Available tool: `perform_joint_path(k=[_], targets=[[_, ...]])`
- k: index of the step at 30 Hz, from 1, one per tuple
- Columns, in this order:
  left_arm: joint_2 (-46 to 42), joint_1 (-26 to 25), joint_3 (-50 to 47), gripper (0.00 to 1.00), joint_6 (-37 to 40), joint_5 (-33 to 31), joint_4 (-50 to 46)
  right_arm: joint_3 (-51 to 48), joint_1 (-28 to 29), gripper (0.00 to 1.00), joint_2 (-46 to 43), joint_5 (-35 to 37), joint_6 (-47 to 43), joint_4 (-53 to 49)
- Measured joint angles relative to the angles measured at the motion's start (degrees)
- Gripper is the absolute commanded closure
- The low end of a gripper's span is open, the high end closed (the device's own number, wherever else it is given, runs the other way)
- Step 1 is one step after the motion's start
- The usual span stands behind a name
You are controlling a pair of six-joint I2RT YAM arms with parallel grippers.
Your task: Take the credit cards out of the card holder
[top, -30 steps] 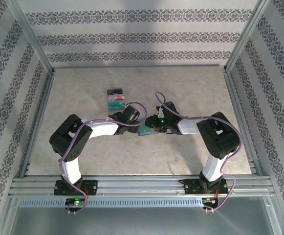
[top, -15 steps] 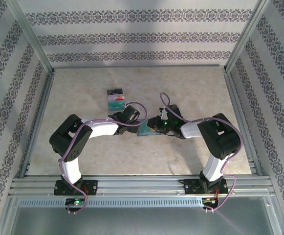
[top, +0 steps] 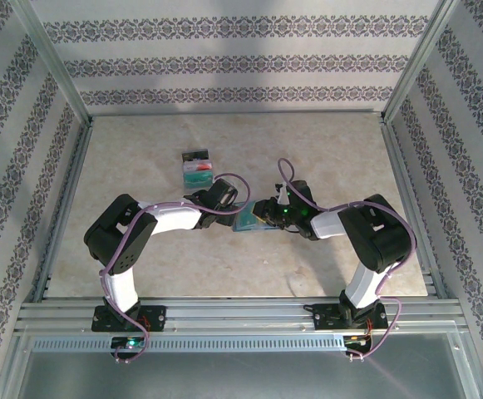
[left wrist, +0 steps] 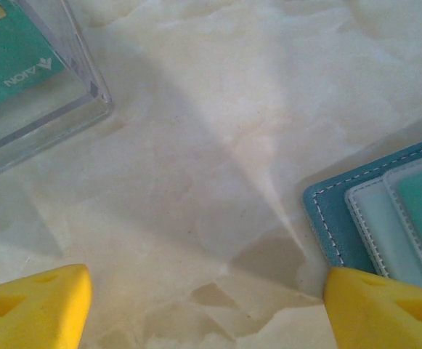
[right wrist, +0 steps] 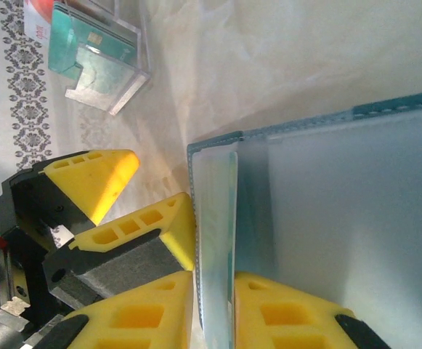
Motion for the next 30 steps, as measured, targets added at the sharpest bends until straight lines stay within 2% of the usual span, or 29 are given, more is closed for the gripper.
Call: perform_joint_path(k=[5, 19, 24, 30], targets=[[0.0, 0.2, 0.0, 0.16, 0.0, 0.2, 0.0, -0.7, -0.5, 0.80, 0.0, 0.0, 0.4, 0.9], [0.0, 0.3, 0.0, 0.16, 0.0, 0.3, 0.0, -2.9, -2.4, 0.90, -2.1, -0.2, 0.8, 2.4], [0.0, 0.3, 0.0, 0.16, 0.0, 0.3, 0.0, -3.6, -2.8, 0.98, -2.7, -0.2, 0.8, 2.5], [0.0, 0.3, 0.0, 0.16, 0.1, 0.3, 0.0, -3.9, -3.0, 1.00, -3.0, -0.2, 0.6, 2.5]])
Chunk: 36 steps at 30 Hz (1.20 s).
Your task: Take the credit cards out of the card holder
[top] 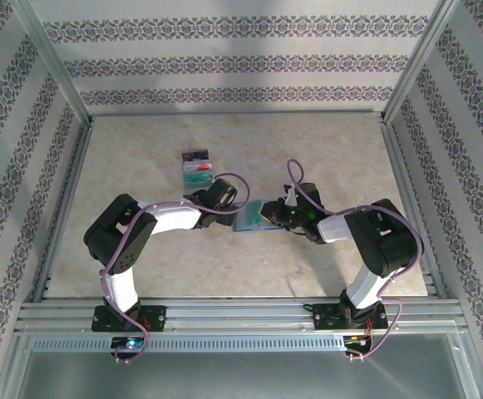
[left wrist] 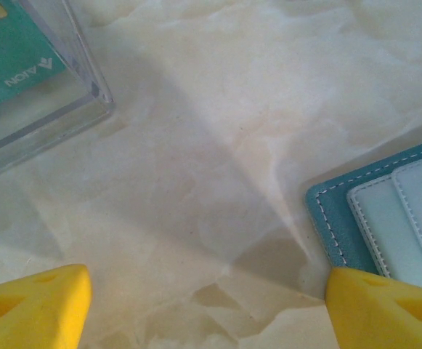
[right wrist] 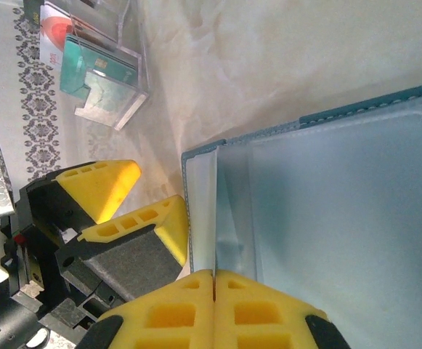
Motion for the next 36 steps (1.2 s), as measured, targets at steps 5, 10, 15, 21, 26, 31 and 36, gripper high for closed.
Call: perform_joint_path(k=[5, 10, 15, 21, 26, 31, 36], targets=[[0.0, 0.0, 0.2, 0.16, 0.2, 0.0, -0.2, -1.4, -0.6, 1.00, -1.9, 0.5, -0.5, -0.8], [0.0, 0.4, 0.7, 0.16, 0.9, 0.5, -1.0, -2.0, -0.7, 1.00, -4.6, 1.4, -2.0, -3.3], [0.0, 0.5, 1.0, 0.16, 1.7, 0.4, -1.6, -2.3, -1.8, 1.00, -7.6, 2.6, -3.9, -7.4], [0.0, 0.7, 1.1, 0.16, 1.8, 0.7, -1.9, -2.2, -2.1, 1.00, -13.9, 5.0, -7.6, -15.5], [-1.0, 0.9, 1.1, 0.15, 2.1, 0.6, -3.5, -1.3, -2.1, 1.00, -19.5, 7.4, -10.9, -23.3], [-5.3, 1.2, 1.1, 0.13, 2.9, 1.1, -5.6, 0.4, -2.1, 1.00, -23.4, 8.8, -14.0, -28.8], [-11.0, 1.4, 2.3, 0.11, 4.7, 2.6, -6.8, 1.6, -2.0, 1.00, -26.6, 9.4, -17.1, -32.9]])
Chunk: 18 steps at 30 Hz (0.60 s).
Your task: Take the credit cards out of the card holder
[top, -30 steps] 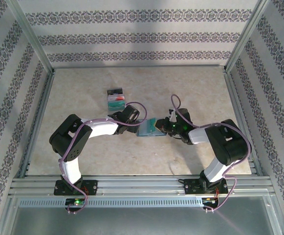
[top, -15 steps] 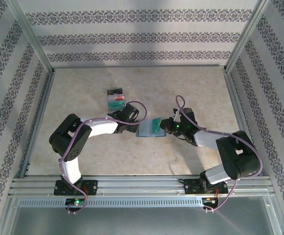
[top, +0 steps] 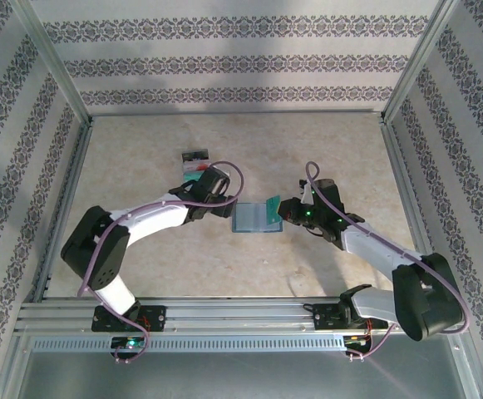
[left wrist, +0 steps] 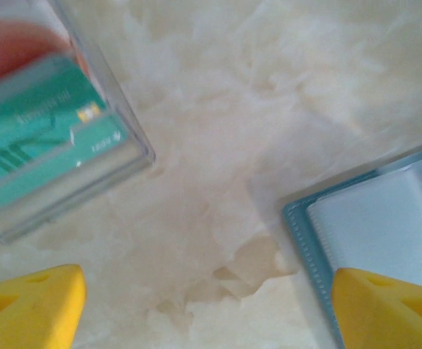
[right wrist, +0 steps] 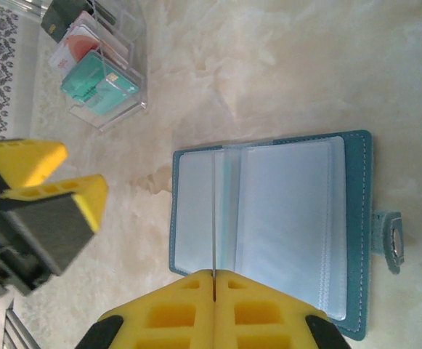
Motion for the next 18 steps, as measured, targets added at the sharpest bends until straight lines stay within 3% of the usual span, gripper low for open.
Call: perform_joint_path(k=[5, 12, 18], targets=[[-5.4, 0.8, 1.0, 0.13, 3.1, 5.2, -0.3, 1.6, 0.8, 1.00, -3.1, -0.2, -3.5, -2.8], [-14.0, 3.2, 1.0, 0.14, 6.1, 21.4, 0.0, 2.8, 1.8, 1.00, -6.3, -4.5, -8.7, -3.8], [-17.9, 6.5, -0.7, 0.16, 3.1, 32.0, 3.4, 2.8, 1.9, 1.00, -8.2, -8.1, -8.9, -1.5]])
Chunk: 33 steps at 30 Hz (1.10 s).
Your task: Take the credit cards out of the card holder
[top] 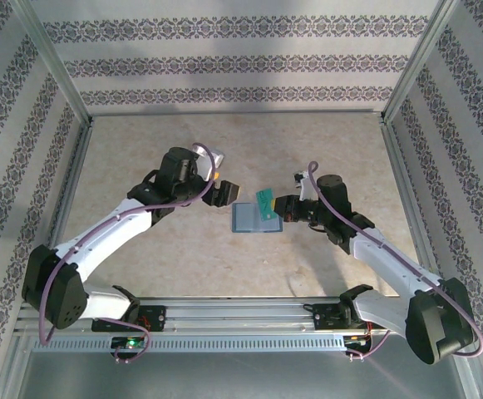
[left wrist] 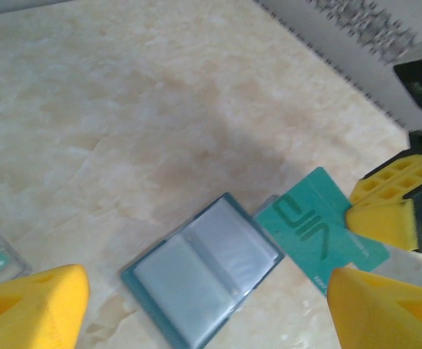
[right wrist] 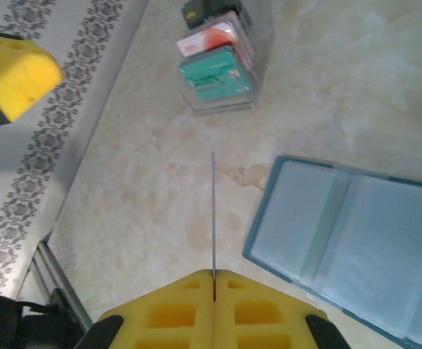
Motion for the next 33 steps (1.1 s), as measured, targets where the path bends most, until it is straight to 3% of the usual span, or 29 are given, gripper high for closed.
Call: perform_joint_path(k=[11, 21, 28, 33], targets=[[-2.8, 1.1, -9.4, 0.29, -13.0, 9.1, 14.1, -2.9, 0.0, 1.00, -1.2, -3.7, 8.1, 19.9], [0.2, -0.3, -9.9, 0.38, -21.9, 15.6, 28.6, -2.9, 2.9, 1.00, 2.4, -4.2, 16.8, 37.3], [1.3, -1.6, -10.0, 0.72, -24.6, 17.6, 33.2, -3.0, 4.1, 1.00, 5.5, -4.7, 20.3, 45.0], [1.3, -1.6, -10.1, 0.84, -25.5, 17.9, 35.0, -3.0, 4.4, 1.00, 7.4, -5.0, 21.5, 47.8]])
